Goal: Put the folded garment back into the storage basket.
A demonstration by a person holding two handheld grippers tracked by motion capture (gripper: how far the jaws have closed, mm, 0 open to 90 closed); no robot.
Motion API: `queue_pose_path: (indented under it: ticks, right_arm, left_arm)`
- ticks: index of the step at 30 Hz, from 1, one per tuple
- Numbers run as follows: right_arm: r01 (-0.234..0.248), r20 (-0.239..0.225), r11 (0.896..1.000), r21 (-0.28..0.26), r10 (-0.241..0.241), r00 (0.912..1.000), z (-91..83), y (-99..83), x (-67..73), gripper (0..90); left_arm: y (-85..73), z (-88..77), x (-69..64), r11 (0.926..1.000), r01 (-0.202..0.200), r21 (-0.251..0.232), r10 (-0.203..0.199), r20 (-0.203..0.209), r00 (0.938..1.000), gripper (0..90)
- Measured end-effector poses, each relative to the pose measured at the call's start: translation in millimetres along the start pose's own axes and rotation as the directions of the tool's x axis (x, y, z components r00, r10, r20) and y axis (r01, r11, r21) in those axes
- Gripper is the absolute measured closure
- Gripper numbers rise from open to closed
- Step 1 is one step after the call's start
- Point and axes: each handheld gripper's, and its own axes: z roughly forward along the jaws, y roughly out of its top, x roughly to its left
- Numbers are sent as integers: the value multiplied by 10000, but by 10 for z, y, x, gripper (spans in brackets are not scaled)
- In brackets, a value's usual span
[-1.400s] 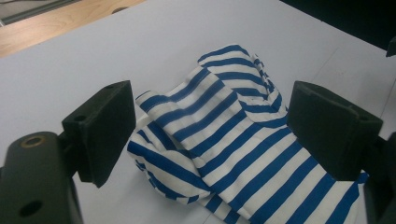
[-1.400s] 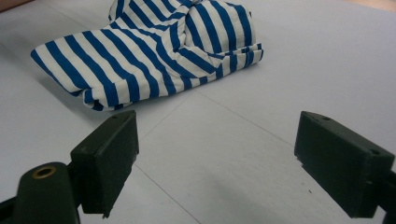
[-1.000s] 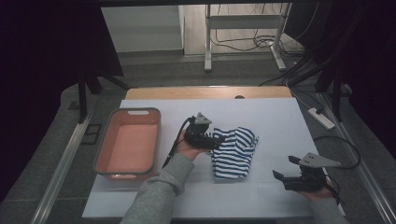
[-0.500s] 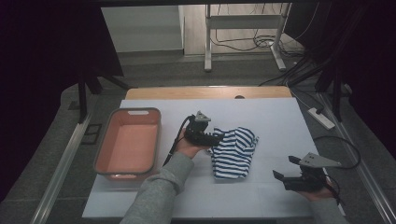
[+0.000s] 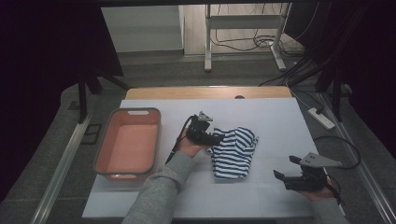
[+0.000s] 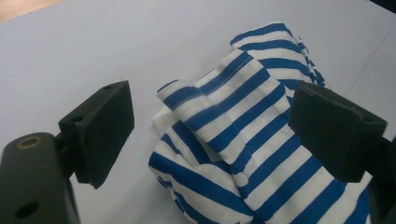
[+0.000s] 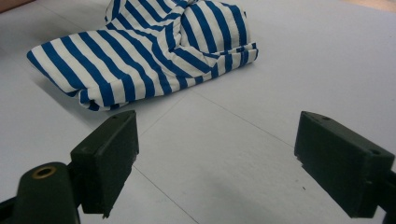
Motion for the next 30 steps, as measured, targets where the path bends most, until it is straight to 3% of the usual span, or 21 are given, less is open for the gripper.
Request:
queue_pose_path:
  ticks: [6, 30]
  right_arm:
    - [21, -4, 10000, 34, -21, 10000, 6, -3, -2, 144]
    - [112, -16, 9999, 48, -112, 9999, 6, -3, 1, 144]
  left_arm:
    - [18, 100, 11, 9994, -143, 310, 143, 2, 9999, 138]
    - [-21, 312, 114, 9962, 135, 866, -132, -40, 9999, 127]
